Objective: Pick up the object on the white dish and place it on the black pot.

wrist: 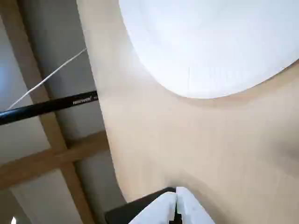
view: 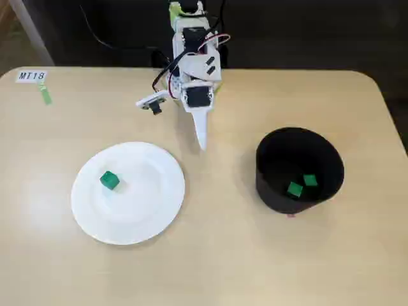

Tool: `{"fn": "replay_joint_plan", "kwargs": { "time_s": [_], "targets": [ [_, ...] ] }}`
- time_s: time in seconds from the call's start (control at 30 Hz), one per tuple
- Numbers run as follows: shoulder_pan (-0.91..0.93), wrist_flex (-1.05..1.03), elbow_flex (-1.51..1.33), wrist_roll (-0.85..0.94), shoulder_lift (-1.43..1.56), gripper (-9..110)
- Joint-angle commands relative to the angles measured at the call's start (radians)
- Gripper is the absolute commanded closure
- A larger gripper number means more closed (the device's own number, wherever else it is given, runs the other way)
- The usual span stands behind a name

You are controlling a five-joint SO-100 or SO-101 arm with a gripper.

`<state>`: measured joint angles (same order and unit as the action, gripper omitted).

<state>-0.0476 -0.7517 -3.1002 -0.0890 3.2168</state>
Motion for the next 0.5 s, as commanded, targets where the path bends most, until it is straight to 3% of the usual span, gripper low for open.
{"fn": "replay_joint_plan", "kwargs": {
  "time_s": [0.0, 0.47],
  "targets": [
    [-0.041, -0.005, -0.026, 0.057, 0.114, 101],
    [-0.048, -0.006, -0.008, 0.087, 0.114, 101]
  ]
}}
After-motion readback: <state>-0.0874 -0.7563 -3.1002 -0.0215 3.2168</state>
